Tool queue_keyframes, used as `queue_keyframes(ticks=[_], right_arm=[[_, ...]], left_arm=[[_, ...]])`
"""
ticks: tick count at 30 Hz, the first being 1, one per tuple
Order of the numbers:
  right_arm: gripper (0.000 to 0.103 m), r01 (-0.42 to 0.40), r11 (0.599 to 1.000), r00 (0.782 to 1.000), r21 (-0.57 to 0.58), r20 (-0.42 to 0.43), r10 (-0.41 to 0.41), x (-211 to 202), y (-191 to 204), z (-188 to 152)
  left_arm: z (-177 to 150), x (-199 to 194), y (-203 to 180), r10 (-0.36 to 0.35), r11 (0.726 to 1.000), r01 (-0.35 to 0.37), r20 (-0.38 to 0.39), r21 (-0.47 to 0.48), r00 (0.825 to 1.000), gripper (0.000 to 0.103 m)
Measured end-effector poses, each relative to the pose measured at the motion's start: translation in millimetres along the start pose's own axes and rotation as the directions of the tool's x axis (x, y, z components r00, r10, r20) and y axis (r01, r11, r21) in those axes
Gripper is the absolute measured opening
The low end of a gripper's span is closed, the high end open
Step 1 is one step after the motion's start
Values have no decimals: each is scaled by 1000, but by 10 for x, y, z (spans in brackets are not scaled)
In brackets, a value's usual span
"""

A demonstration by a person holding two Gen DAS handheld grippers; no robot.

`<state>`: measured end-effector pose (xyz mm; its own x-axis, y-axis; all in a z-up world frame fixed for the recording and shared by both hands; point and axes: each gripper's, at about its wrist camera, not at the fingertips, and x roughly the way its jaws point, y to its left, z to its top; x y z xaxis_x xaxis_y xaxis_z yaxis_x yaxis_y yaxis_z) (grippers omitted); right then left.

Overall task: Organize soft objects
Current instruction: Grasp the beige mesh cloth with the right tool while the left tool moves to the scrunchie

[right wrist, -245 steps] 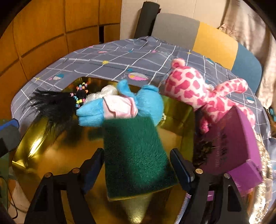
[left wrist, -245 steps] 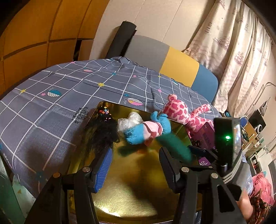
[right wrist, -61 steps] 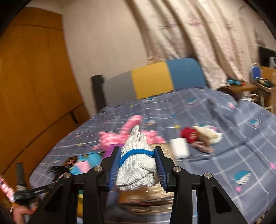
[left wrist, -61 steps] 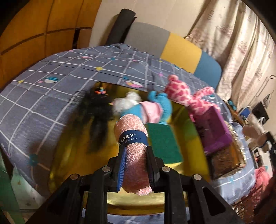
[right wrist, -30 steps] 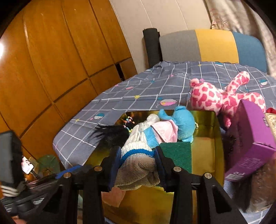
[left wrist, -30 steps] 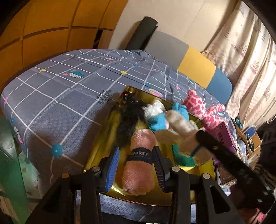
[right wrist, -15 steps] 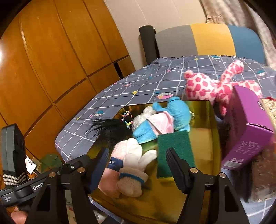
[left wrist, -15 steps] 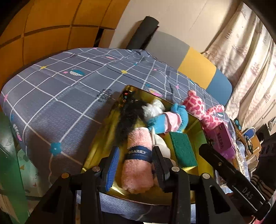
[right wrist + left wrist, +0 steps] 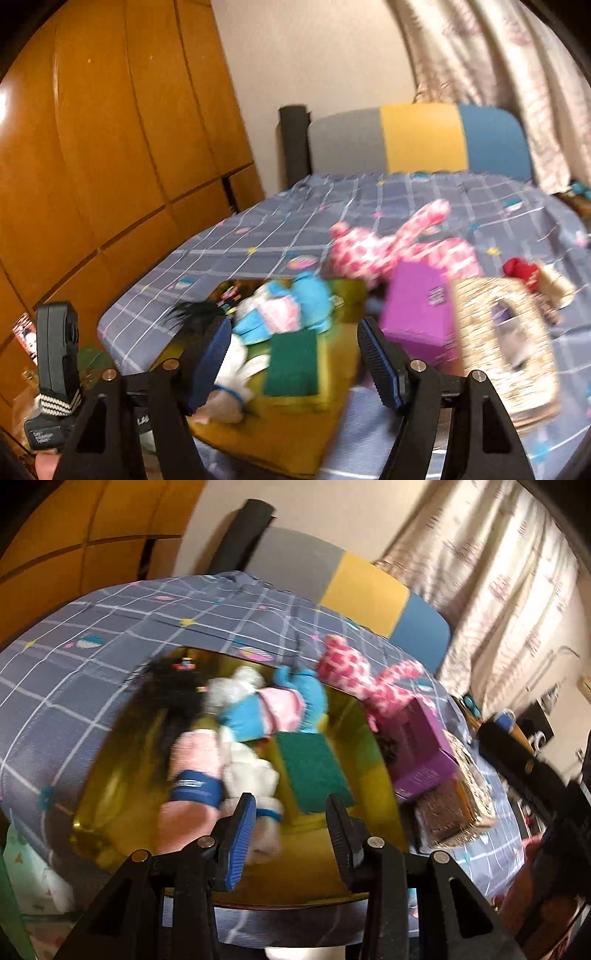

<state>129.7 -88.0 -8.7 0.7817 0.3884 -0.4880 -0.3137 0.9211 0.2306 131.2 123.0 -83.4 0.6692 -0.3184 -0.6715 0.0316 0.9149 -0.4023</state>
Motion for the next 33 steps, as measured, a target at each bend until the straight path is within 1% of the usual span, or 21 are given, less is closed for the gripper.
queue_keyframes(ticks=[5, 9, 11, 12, 14, 16, 18, 20, 21, 23, 24, 26, 27, 29, 32, 33], right_arm=[[73, 85, 995, 994, 45, 60, -87, -290, -461, 153], [73, 176, 977, 979, 122, 80, -186, -488, -978, 210], [74, 210, 965, 972, 158, 77, -224, -567, -1204, 203], [74, 237, 954, 965, 185, 71, -253, -604, -1379, 183], [76, 278, 937, 954, 209, 54, -295, -628, -1600, 145], [76, 340, 910, 936, 238, 12, -353, -609, -1897, 72], [76, 383, 884, 920, 269, -27, -390, -566, -2213, 1], [76, 434, 861, 899, 267, -61, -434, -495, -2484, -33], [76, 464, 850, 885, 249, -90, -456, -418, -2651, -35], [76, 489, 845, 872, 216, -114, -476, -322, -2834, -14], [76, 513, 838, 858, 186, -120, -499, -241, -2949, 36], [76, 533, 834, 846, 144, -125, -519, -137, -3073, 107], [76, 540, 833, 841, 119, -121, -528, -39, -3163, 189], [76, 537, 838, 842, 103, -131, -523, 119, -3278, 291], [75, 519, 846, 849, 119, -184, -495, 398, -3485, 416], [75, 522, 844, 845, 119, -204, -494, 497, -3552, 436]], left_arm=[[-22, 78, -323, -50, 996, 51, -28, 67, 998, 39], [-35, 133, -599, -99, 987, 104, -48, 121, 994, 39], [-43, 155, -733, -118, 982, 126, -61, 144, 991, 39], [-41, 167, -795, -124, 979, 134, -68, 156, 990, 39], [-38, 194, -928, -139, 972, 152, -82, 179, 987, 39], [-30, 206, -1043, -150, 967, 164, -88, 194, 985, 39], [-12, 229, -1155, -161, 962, 178, -95, 207, 982, 39], [6, 246, -1269, -171, 956, 190, -100, 223, 980, 39], [14, 254, -1325, -173, 953, 193, -102, 232, 980, 39], [32, 278, -1444, -181, 947, 203, -109, 248, 977, 39], [43, 289, -1494, -185, 944, 209, -113, 255, 976, 39], [74, 315, -1594, -195, 939, 220, -119, 263, 974, 39], [84, 326, -1631, -198, 938, 224, -122, 264, 973, 39], [112, 358, -1730, -207, 935, 235, -130, 267, 970, 39], [142, 394, -1846, -213, 930, 244, -140, 273, 967, 39], [156, 406, -1886, -214, 929, 247, -143, 276, 966, 39]])
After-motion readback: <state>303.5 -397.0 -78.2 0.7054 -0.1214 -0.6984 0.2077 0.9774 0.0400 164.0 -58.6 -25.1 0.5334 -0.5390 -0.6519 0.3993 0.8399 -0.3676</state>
